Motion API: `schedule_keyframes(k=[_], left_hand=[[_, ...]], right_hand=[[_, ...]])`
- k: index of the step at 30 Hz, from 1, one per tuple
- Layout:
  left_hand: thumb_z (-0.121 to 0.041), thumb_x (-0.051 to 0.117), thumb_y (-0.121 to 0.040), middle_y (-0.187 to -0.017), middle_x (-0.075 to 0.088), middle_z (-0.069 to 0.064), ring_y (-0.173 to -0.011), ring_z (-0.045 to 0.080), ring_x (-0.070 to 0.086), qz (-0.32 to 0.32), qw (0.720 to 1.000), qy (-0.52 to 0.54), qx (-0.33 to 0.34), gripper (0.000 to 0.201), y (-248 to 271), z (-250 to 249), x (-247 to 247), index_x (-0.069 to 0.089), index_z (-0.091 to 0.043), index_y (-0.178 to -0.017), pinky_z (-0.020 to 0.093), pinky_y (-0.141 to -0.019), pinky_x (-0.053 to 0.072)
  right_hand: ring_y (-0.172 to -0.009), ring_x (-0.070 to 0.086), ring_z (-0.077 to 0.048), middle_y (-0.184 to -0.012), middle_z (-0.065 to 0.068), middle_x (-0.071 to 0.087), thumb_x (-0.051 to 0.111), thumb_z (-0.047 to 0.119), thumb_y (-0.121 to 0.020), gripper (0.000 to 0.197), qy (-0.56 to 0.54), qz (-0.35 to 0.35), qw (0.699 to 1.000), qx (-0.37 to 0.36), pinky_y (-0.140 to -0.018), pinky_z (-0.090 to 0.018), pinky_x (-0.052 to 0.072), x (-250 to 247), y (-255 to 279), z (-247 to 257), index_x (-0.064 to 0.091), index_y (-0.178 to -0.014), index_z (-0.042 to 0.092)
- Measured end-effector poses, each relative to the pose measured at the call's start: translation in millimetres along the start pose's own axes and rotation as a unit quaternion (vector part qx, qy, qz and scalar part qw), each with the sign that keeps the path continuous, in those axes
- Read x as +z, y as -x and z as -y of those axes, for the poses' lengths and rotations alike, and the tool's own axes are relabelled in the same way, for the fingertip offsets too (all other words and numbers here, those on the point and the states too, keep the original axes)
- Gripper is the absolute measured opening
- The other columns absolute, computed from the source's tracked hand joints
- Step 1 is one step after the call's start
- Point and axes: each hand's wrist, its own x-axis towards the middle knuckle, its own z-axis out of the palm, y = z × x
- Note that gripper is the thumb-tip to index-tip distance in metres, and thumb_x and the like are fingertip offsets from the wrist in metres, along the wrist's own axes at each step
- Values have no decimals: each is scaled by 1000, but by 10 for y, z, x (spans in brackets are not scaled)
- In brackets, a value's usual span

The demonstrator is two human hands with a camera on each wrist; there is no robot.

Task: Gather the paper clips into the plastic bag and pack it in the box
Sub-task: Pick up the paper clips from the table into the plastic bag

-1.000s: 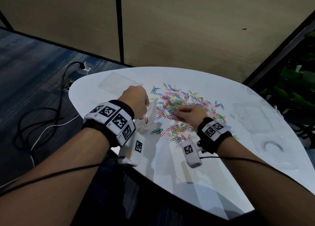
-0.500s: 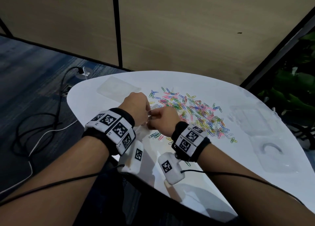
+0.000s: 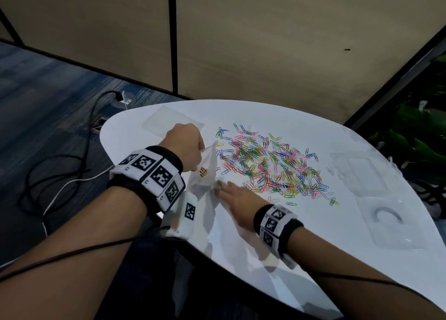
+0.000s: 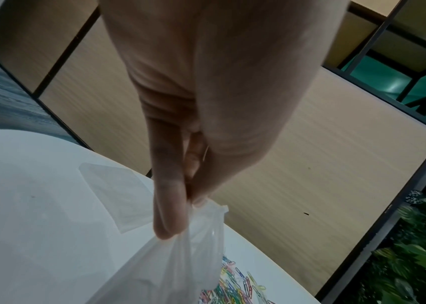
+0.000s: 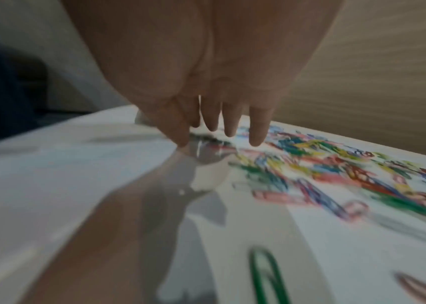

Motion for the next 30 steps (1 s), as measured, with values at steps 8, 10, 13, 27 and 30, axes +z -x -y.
schedule_keyframes(k=[8, 10, 13, 27, 30], left_hand=[[2, 66, -89, -105, 76, 10, -85, 24, 76, 18, 1000, -11, 12, 27, 12, -75, 42, 75, -8, -113, 36, -85, 63], [3, 66, -88, -106, 76, 9, -81, 23, 73, 22, 999, -20, 17, 30, 22, -99, 72, 75, -9, -114, 34, -84, 63], [6, 64, -86, -107, 74, 9, -82, 23, 74, 35, 999, -30, 23, 34, 21, -124, 114, 75, -11, -114, 33, -80, 63], [2, 63, -90, -102, 77, 11, -84, 25, 78, 58, 997, -40, 31, 27, 28, -267, 191, 75, -9, -111, 37, -84, 64], [2, 62, -91, -98, 78, 12, -82, 25, 78, 56, 997, -38, 31, 24, 56, -307, 212, 76, -7, -108, 38, -86, 63]], right_hand=[[-150, 10, -38, -164, -9, 8, 52, 15, -96, 64, 91, -26, 988, 122, -118, -56, 20, 261, 146, -539, 22, -151, 21], [-147, 15, -44, -163, -12, 9, 59, 14, -92, 68, 49, -26, 983, 175, -113, -57, 30, 290, 112, -637, 24, -148, 27], [-131, 46, -38, -146, -17, 41, 62, 7, -89, 56, -17, -70, 979, 190, -97, -45, 50, 269, 34, -715, 42, -139, 22], [-79, 74, -24, -89, -14, 75, 74, -1, -81, 10, -615, -221, 692, 307, -76, -27, 61, -463, 252, -771, 76, -88, 6], [-79, 73, -26, -91, -20, 73, 69, -10, -81, 13, -759, -221, 570, 223, -73, -25, 61, -704, 312, -532, 71, -92, -3]])
